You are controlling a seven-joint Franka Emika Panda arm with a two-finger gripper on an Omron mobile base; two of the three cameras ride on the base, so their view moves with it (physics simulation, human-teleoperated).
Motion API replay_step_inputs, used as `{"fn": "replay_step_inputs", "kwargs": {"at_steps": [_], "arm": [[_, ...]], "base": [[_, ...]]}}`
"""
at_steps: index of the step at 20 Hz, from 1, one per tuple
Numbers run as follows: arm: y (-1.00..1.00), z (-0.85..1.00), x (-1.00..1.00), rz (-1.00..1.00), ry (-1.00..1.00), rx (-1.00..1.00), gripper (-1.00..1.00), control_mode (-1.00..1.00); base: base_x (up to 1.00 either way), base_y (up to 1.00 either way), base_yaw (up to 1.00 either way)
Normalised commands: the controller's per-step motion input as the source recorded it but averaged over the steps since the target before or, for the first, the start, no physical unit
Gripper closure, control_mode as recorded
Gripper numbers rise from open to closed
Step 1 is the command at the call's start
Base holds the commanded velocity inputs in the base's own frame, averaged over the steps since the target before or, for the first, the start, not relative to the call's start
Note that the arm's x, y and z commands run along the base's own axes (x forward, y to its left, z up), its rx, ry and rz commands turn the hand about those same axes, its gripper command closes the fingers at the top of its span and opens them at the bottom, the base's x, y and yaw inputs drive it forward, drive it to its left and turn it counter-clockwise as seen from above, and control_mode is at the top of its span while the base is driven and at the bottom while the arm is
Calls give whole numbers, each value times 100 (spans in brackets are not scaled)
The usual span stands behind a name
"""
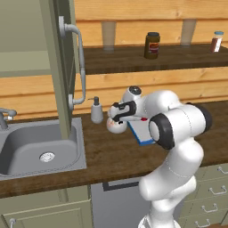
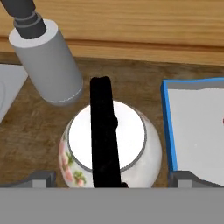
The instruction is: Pick the kettle from the counter and place it on the tray. Then pick the mug from the cabinet and place it on the tray. Then close the cabinet doors.
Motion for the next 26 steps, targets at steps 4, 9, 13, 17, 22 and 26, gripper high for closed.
{"fn": "replay_step_inputs", "kwargs": {"at_steps": [4, 9, 13, 17, 22, 26], "arm": [[10, -19, 25, 0, 2, 0, -100, -100], [8, -21, 24, 0, 5, 0, -100, -100], [3, -17, 10, -1, 5, 0, -100, -100], [1, -37, -8, -4, 15, 0, 100, -100], [0, -36, -13, -5, 9, 0, 100, -100], [0, -18, -18, -2, 8, 0, 100, -100]], "base": [[0, 0, 0], [0, 0, 0], [0, 0, 0], [0, 0, 0], [0, 0, 0], [0, 0, 0]]}}
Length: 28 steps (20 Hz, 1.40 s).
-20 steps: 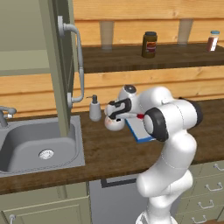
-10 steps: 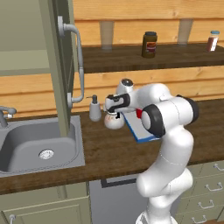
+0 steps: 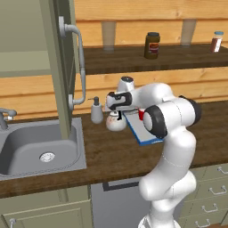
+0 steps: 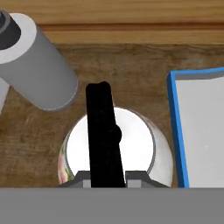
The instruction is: Pick the kettle from the counter and place it on the tray. Then pick the mug from the cabinet and place it on the tray. Then close the cabinet doors.
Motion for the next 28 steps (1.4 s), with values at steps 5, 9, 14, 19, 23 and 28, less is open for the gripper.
{"fn": "replay_step_inputs", "kwargs": {"at_steps": [5, 9, 14, 19, 23, 28], "arm": [[-1, 1, -55, -7, -13, 3, 100, -100], [-11, -1, -85, -12, -25, 15, 100, -100], [-12, 4, -74, -12, -21, 15, 100, -100], [-12, 34, -73, -7, -18, 4, 100, -100], [-18, 46, -53, -5, -8, -2, 100, -100], [-16, 47, -14, 1, -1, -15, 100, -100]], "base": [[0, 0, 0], [0, 0, 0], [0, 0, 0], [0, 0, 0], [0, 0, 0], [0, 0, 0]]}}
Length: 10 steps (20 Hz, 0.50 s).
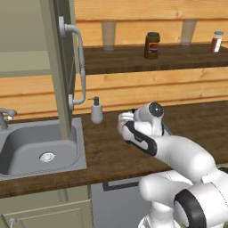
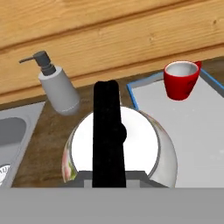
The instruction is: Pick the kettle from the counter and place it on the tray. Then pick the mug from the cabinet and place it on the tray. Then close the cabinet doors.
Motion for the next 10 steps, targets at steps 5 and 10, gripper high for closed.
{"fn": "replay_step_inputs", "kwargs": {"at_steps": [5, 10], "arm": [[-24, 40, -17, 9, 0, -23, 100, -100], [-38, 12, -8, 12, 0, -23, 100, -100]], "base": [[0, 0, 0], [0, 0, 0]]}}
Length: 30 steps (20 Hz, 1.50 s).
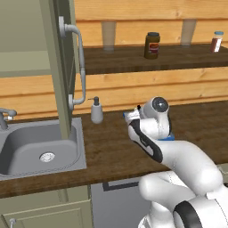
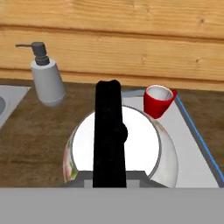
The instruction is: Pick the kettle from the counter and place it on the tray. Then pick the mug from the cabinet and place it on the tray. Then close the cabinet doors.
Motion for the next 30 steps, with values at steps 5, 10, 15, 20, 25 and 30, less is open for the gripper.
{"fn": "replay_step_inputs", "kwargs": {"at_steps": [5, 10, 15, 20, 25, 30], "arm": [[-48, -1, 0, 18, 0, -20, 100, -100], [-43, -8, 2, 20, 0, -7, 100, -100], [-26, -16, 11, 15, 0, -1, 100, -100], [-12, -15, 28, 8, 12, 0, 100, -100], [-22, -12, 35, 3, 20, 0, 100, -100], [-21, -8, 22, 0, 13, 0, 100, -100]], "base": [[0, 0, 0], [0, 0, 0], [0, 0, 0], [0, 0, 0], [0, 0, 0], [0, 0, 0]]}}
